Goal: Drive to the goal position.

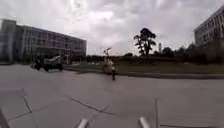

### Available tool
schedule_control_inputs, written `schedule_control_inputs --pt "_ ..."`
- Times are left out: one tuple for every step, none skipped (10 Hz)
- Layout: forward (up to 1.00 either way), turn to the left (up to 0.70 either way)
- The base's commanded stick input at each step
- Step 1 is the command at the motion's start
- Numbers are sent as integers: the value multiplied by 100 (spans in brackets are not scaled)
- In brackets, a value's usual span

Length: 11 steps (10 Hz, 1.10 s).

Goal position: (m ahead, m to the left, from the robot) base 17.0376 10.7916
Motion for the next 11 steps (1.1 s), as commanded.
schedule_control_inputs --pt "70 0" --pt "70 0" --pt "70 0" --pt "70 0" --pt "70 0" --pt "70 1" --pt "70 24" --pt "70 35" --pt "70 35" --pt "70 35" --pt "70 35"
